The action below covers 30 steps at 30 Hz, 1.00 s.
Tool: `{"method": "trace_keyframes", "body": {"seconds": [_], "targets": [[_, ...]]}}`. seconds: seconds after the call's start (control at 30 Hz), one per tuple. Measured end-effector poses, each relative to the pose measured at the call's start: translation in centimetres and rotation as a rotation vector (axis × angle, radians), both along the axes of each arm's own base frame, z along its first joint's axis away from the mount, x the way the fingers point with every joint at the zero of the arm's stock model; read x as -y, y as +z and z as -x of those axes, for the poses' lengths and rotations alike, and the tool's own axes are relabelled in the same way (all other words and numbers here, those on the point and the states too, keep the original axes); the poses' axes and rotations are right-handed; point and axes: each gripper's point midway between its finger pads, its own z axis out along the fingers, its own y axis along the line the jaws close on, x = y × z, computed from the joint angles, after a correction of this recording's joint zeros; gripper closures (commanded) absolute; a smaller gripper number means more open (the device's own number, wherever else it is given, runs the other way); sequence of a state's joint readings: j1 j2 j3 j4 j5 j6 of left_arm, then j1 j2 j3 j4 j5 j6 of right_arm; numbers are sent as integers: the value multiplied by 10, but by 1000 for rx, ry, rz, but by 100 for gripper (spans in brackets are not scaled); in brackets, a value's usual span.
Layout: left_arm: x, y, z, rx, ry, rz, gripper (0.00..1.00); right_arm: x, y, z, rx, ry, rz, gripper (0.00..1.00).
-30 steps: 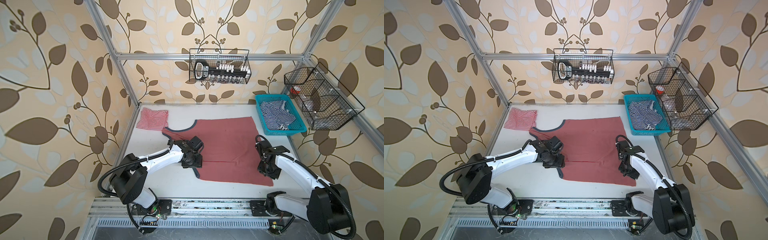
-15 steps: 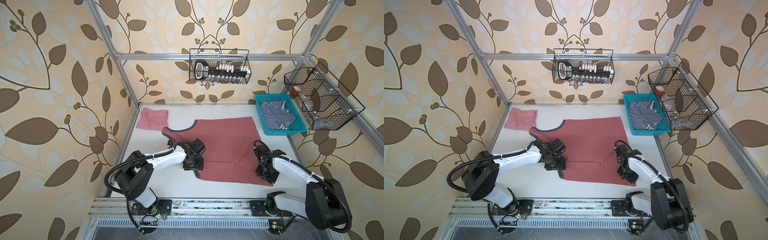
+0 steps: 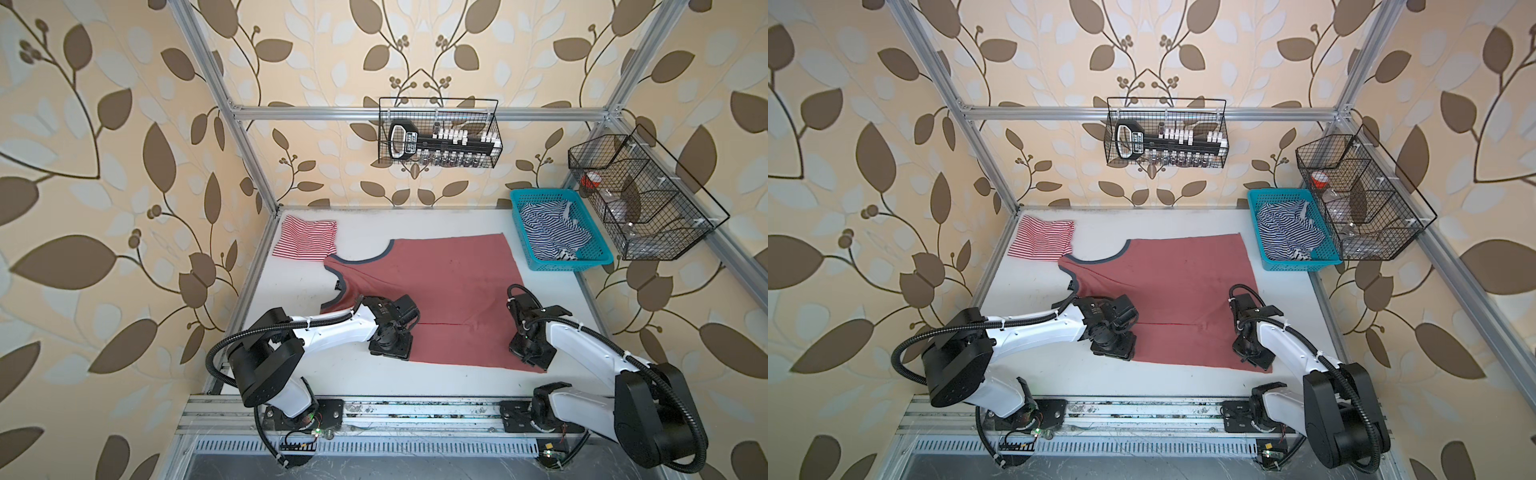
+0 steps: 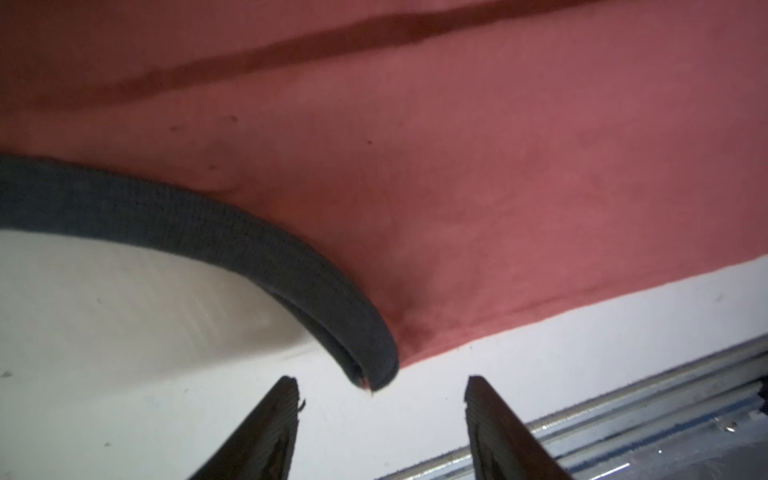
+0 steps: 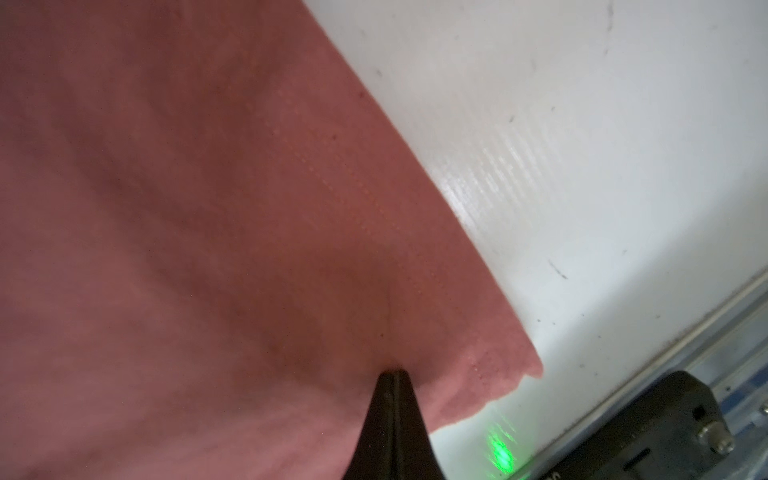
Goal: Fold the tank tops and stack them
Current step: 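Grasp the near hem corners with both grippers and lift them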
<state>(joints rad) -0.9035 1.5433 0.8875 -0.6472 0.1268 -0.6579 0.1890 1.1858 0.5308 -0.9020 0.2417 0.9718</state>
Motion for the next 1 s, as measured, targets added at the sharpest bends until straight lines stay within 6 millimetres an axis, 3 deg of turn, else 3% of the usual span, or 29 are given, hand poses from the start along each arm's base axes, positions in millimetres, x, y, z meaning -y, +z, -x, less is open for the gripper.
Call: {"method": "trace_keyframes", "body": {"seconds": [0.13,0.17,0.3,0.43,0.63,0.8,0.9,1.0], "targets": [[-3,-11,0,-12,3,-33,35,-1,-1,-1,9,0,-8,100],[-4,-14,0,-16,5,-45,40,-1,-1,-1,10,3,-9,100],[-5,-18,-5,-11,26,-71,78,-5,2,-5,37,17,-19,100],[-4,-19,-9,3,38,-75,100,-8,11,-9,91,30,-31,100],[-6,-16,-11,15,40,-84,100,-9,43,-23,194,44,-36,100],[1,1,-20,49,44,-68,100,-8,64,-33,236,67,-28,99],[5,16,-28,88,51,-53,100,-9,63,-31,215,77,-28,77],[8,27,-37,113,64,-43,100,-13,62,-28,194,107,-35,61]]}}
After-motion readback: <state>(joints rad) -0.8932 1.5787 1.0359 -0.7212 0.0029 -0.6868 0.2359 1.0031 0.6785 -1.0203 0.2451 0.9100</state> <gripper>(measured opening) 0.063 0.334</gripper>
